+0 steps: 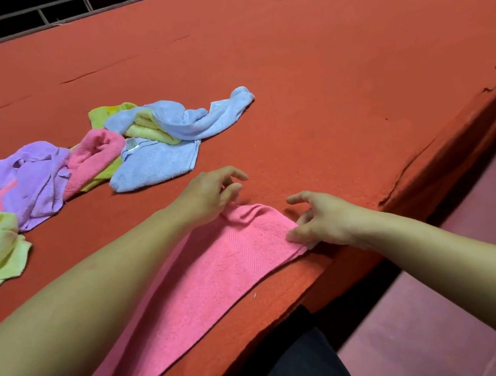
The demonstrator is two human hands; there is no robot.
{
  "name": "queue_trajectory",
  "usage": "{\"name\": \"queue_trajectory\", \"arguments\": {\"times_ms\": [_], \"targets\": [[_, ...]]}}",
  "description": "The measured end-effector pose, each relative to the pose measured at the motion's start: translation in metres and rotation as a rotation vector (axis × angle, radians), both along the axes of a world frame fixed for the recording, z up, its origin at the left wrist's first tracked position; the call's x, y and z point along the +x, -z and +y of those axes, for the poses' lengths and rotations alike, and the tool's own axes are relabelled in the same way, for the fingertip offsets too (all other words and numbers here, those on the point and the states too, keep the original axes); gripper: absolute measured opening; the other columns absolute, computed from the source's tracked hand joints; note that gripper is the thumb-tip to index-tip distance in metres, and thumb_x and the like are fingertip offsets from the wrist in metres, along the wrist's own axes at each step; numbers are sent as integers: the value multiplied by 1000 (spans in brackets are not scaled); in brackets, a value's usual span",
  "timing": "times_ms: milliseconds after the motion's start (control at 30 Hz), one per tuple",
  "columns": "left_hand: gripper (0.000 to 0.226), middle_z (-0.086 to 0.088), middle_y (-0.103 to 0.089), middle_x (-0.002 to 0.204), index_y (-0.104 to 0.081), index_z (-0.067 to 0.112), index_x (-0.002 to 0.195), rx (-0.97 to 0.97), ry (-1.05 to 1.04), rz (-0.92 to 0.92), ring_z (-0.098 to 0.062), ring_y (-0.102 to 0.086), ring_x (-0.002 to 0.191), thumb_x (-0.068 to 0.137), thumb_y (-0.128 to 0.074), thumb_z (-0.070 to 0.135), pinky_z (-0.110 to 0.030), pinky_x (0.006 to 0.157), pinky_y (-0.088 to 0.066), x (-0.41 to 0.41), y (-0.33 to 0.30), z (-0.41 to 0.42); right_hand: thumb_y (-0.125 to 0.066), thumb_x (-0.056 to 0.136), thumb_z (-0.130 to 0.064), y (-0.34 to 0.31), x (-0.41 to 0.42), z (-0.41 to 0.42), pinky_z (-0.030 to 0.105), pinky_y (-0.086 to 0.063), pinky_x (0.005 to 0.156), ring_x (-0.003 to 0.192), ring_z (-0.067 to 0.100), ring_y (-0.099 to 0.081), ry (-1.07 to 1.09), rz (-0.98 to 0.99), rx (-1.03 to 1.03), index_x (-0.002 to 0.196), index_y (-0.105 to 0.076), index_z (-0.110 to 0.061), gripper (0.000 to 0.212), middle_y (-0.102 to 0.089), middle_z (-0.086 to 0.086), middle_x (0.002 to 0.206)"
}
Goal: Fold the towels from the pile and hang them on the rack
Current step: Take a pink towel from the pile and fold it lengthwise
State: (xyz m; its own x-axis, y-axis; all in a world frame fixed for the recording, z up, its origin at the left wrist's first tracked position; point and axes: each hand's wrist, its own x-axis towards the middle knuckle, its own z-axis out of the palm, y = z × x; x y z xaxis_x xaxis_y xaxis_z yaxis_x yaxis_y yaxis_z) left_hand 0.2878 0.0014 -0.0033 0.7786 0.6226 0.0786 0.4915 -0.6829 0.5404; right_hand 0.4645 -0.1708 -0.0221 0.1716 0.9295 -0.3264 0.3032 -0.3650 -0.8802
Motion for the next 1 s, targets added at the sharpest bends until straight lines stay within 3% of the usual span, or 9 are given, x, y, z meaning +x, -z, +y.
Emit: {"name": "queue_trajectory", "arguments": {"times_ms": [67, 133, 233, 333, 433, 533, 667, 800, 1000], "targets": [[31, 10, -70, 91, -58, 30, 122, -138, 13, 29, -6, -66, 87, 93, -63, 39, -26, 81, -47, 0, -5, 1, -74, 83, -2, -2, 1, 1, 35, -60, 66, 62, 18, -63, 25, 62, -6, 147, -33, -12, 76, -64, 2, 69], [68, 12, -67, 110, -50, 31, 132, -260, 81, 169, -5, -62, 102, 74, -80, 48, -25, 93, -46, -3, -8, -1, -71, 85, 0, -3, 1, 0, 36, -60, 60, 62, 21, -62, 47, 95, -4, 148, -31, -13, 76, -61, 8, 76], [104, 17, -59, 123, -42, 36, 140, -218, 185, 315, -2, -54, 114, 49, -89, 56, -22, 101, -40, -8, -4, -2, -68, 87, 3, -2, 0, -2, 33, -58, 54, 62, 24, -65, 54, 131, -25, 148, -28, -13, 75, -57, 8, 75], [81, 16, -60, 118, -49, 34, 136, -125, 172, 286, -2, -56, 109, 65, -88, 42, -19, 95, -43, -10, 0, -3, -67, 87, 4, 2, 0, -3, 31, -58, 54, 59, 22, -64, 53, 153, -33, 148, -29, -12, 73, -55, 8, 75], [37, 16, -69, 101, -66, 30, 115, -37, 94, 113, -1, -65, 93, 81, -76, 41, -20, 84, -51, -10, 3, 1, -68, 86, 4, 4, 3, -3, 30, -58, 54, 59, 22, -64, 54, 174, -30, 148, -29, -13, 75, -55, 9, 77], [11, 18, -70, 86, -71, 31, 98, -50, 23, 5, 6, -64, 79, 87, -72, 32, -17, 75, -48, -5, 5, 5, -70, 85, 5, 3, 5, -4, 31, -58, 56, 59, 21, -64, 55, 189, -29, 149, -26, -16, 80, -59, 10, 79], [15, 16, -67, 87, -69, 26, 103, -1, -37, -66, 5, -61, 76, 91, -67, 18, -14, 74, -43, 7, 5, 11, -71, 84, 4, 1, 9, -1, 28, -57, 57, 55, 16, -61, 64, 164, 7, 149, -29, -14, 80, -62, 3, 72], [21, 10, -70, 91, -66, 23, 111, 24, -42, -100, -5, -65, 86, 90, -69, 18, -21, 82, -48, 22, -4, 23, -71, 84, 3, -6, 15, 4, 25, -53, 53, 56, 13, -58, 66, 114, 68, 148, -31, -14, 78, -61, 4, 75], [23, 12, -70, 88, -65, 27, 108, 16, -12, -125, -5, -65, 87, 88, -71, 18, -26, 85, -51, 59, -8, 37, -70, 84, 3, -15, 45, 9, 27, -48, 52, 55, 16, -54, 108, 54, 91, 146, -34, -15, 74, -60, 5, 76]]}}
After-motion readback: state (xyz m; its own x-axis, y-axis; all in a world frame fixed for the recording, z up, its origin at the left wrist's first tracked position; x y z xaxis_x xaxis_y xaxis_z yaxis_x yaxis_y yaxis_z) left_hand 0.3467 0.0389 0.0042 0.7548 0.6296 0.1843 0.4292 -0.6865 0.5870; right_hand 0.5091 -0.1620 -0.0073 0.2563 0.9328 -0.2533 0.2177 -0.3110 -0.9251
